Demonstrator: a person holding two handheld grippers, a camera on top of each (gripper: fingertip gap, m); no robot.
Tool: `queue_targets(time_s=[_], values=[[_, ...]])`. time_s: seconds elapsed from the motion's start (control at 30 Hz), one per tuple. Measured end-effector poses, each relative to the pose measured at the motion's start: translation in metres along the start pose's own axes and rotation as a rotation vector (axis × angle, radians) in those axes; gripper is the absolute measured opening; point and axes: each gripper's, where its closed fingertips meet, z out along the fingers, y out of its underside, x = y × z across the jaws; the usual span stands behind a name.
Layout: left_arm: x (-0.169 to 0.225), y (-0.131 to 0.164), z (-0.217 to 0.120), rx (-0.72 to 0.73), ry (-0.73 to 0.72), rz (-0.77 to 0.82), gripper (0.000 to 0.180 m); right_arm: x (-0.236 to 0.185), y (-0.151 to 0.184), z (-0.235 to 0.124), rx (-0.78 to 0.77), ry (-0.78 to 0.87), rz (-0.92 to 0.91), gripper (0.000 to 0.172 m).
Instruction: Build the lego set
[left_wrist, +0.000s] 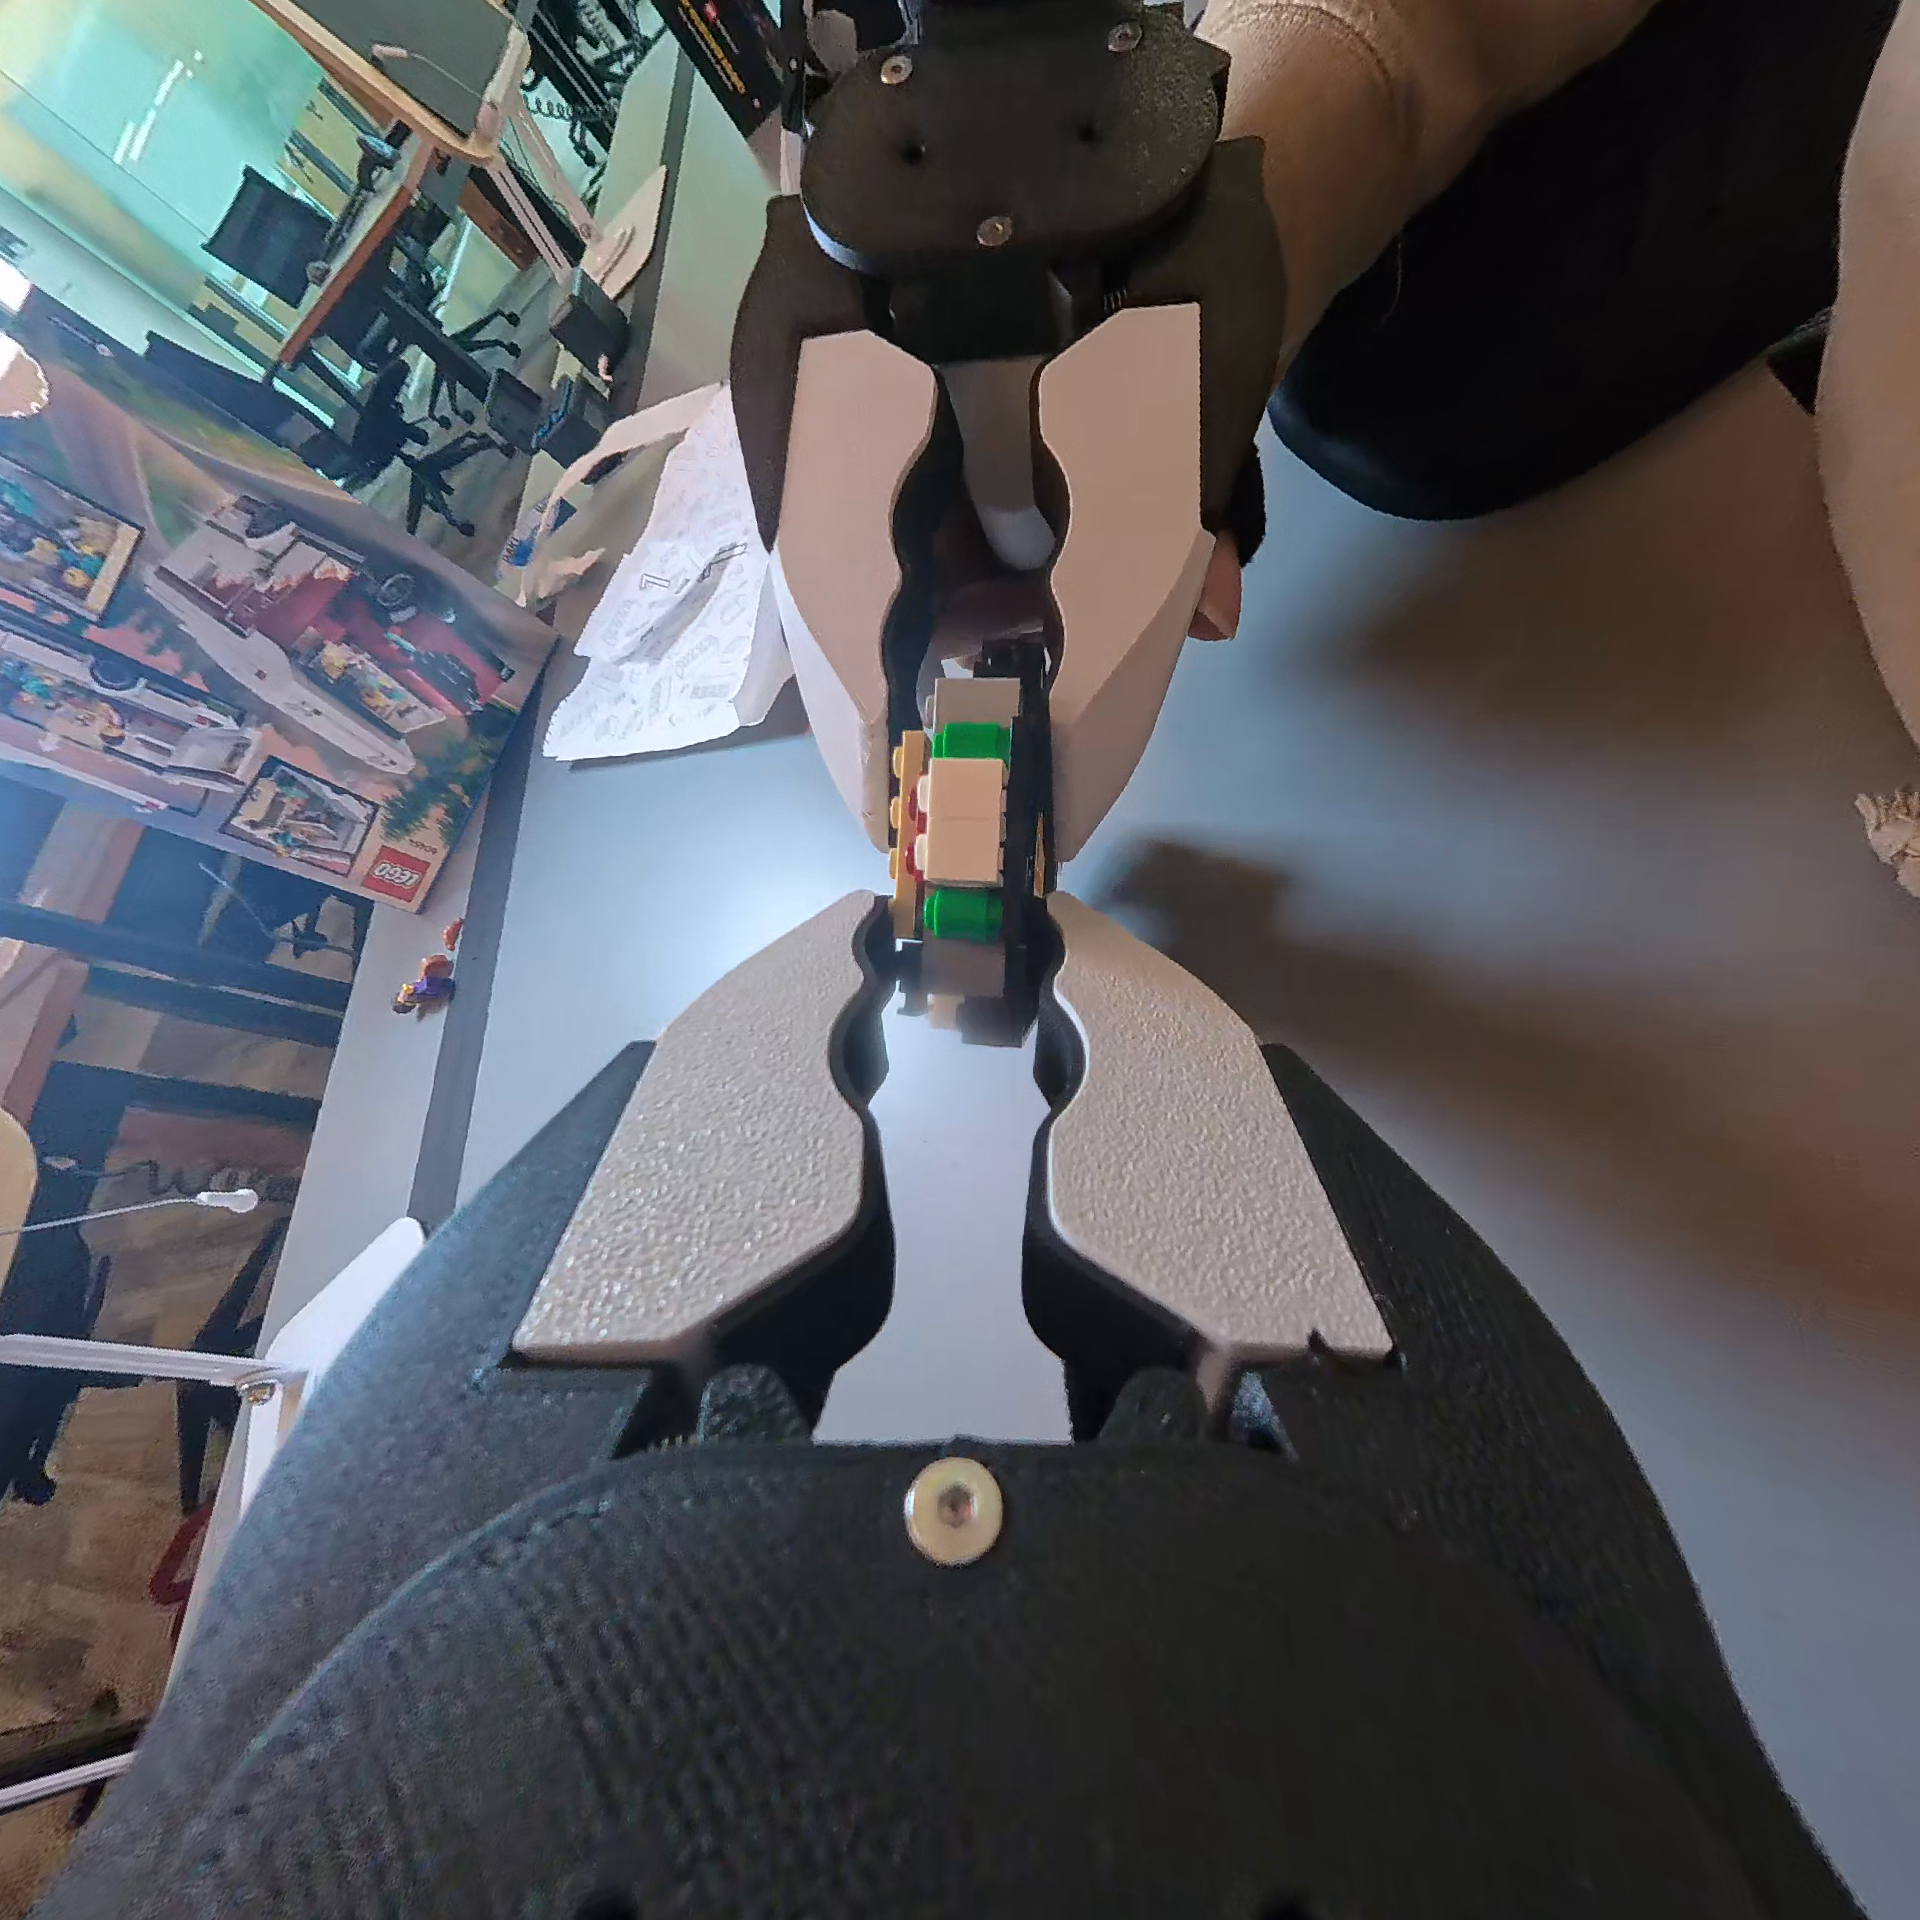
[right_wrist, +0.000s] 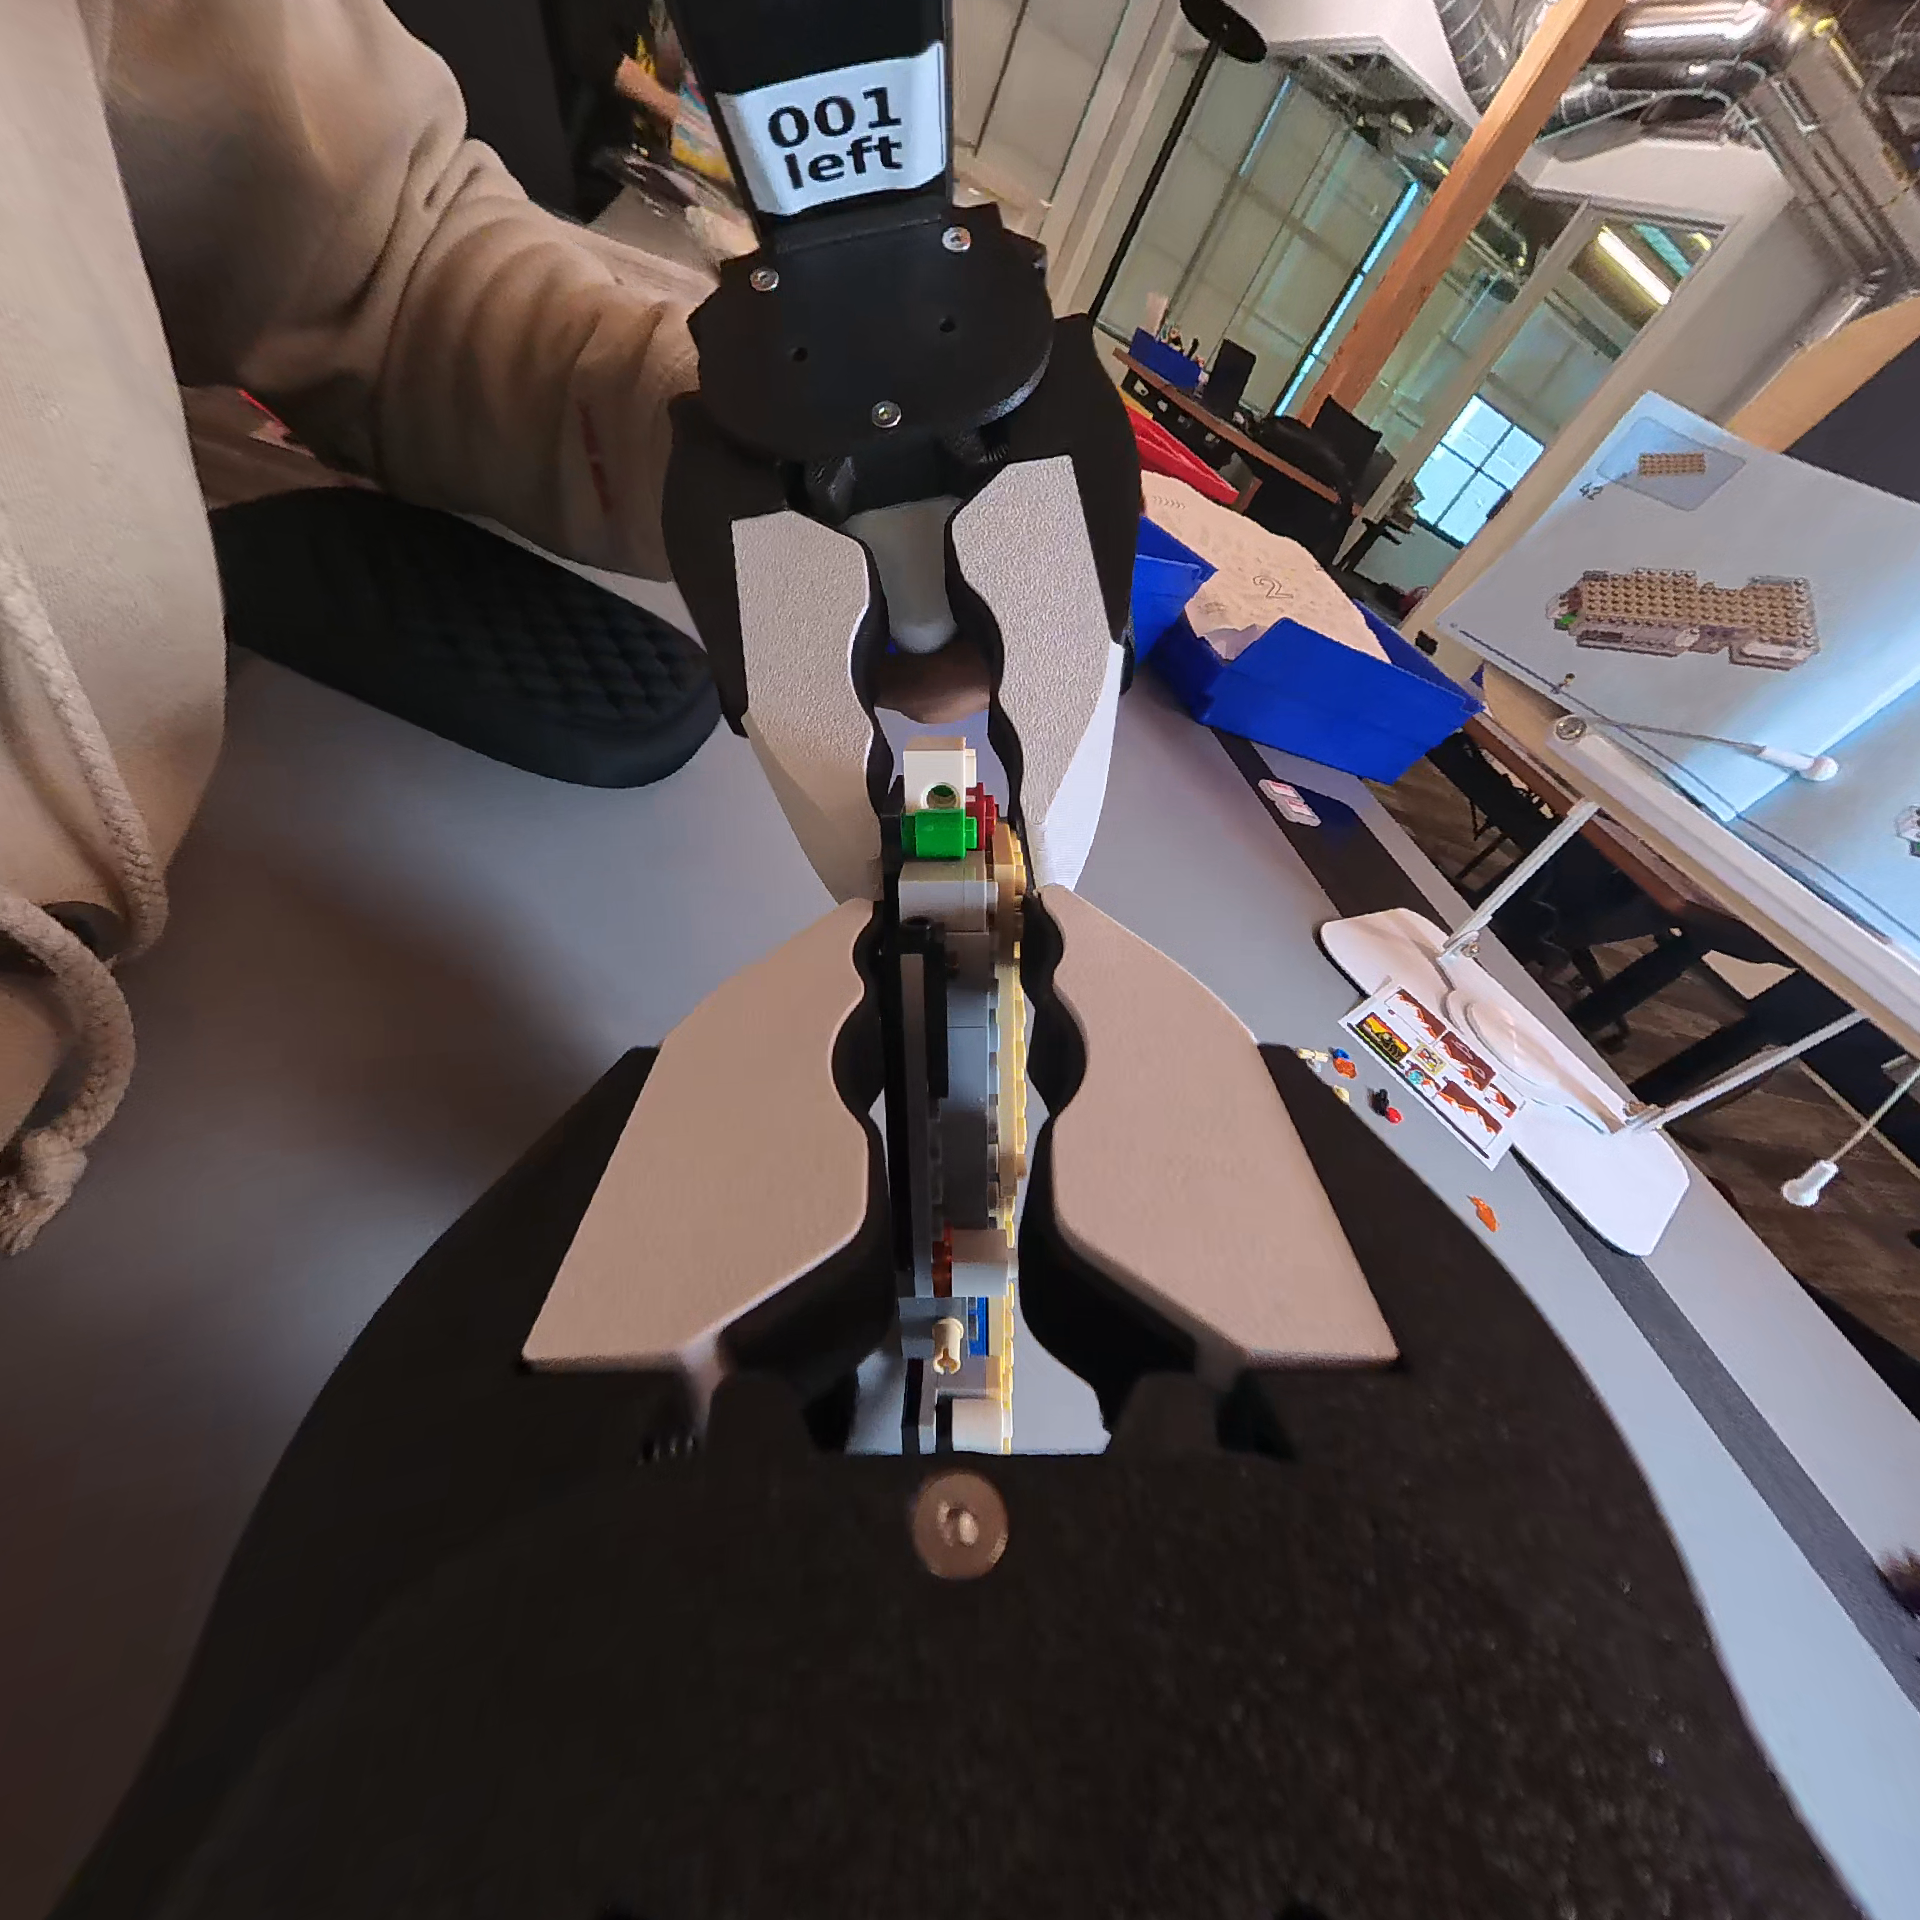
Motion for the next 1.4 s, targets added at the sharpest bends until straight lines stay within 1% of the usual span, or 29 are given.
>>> queue_targets(time_s=[0.13,0.23,0.37,0.53,0.6,0.7,0.77,0.87,0.93,1.07,1.13,1.2,1.23,1.27,1.4], values=[[-0.0019,0.0006,0.0006,-0.029,0.02,-0.002,0.025,0.0016,0.0003,-0.0005,-0.026,-0.008,0.004,0.024],[0.0007,-0.0007,0.0011,-0.026,0.028,0.015,0.025,-0.0019,0.0006,-0.0011,-0.015,-0.025,0.012,0.025],[-0.0006,0.0008,0.0017,-0.051,0.039,0.026,0.025,-0.0002,0.0014,-0.0003,-0.024,-0.012,-0.013,0.025],[-0.0014,0.0015,0.0019,-0.053,0.04,0.009,0.025,0.0012,0.0025,-0.0003,-0.028,0.0,0.011,0.024],[-0.0023,0.0017,0.0014,-0.043,0.01,0.02,0.025,0.0019,0.0026,0.0007,-0.037,0.008,0.009,0.024],[-0.0054,0.0029,0.0013,-0.03,-0.099,0.092,0.03,0.0027,0.0028,0.0021,-0.049,0.017,0.001,0.024],[-0.0053,0.004,0.0018,-0.039,-0.144,0.129,0.029,0.0021,0.0031,0.0027,-0.049,0.014,-0.002,0.024],[-0.0042,0.0053,0.0011,-0.046,-0.119,0.087,0.027,0.0008,0.0032,0.0038,-0.048,0.011,-0.002,0.024],[-0.0035,0.0063,0.0008,-0.063,-0.106,0.085,0.027,0.0,0.0034,0.0046,-0.064,0.009,-0.013,0.024],[-0.0037,0.0081,0.0012,-0.096,-0.082,0.083,0.025,0.0014,0.0048,0.0043,-0.097,0.047,-0.11,0.024],[-0.0027,0.0069,0.0013,-0.095,-0.069,0.079,0.025,0.0027,0.0029,0.0038,-0.097,0.07,-0.152,0.028],[-0.002,0.0057,0.0027,-0.097,-0.059,0.075,0.025,0.0013,-0.0003,0.0052,-0.095,0.078,-0.2,0.029],[-0.0019,0.0053,0.0033,-0.105,-0.054,0.084,0.025,0.0005,-0.0004,0.0061,-0.101,0.078,-0.227,0.026],[-0.0025,0.0059,0.0034,-0.113,-0.053,0.094,0.025,0.001,0.0,0.0064,-0.105,0.076,-0.229,0.025],[-0.0039,0.0053,0.0026,-0.109,-0.039,0.066,0.025,0.0031,-0.0005,0.0068,-0.085,0.069,-0.127,0.024]])
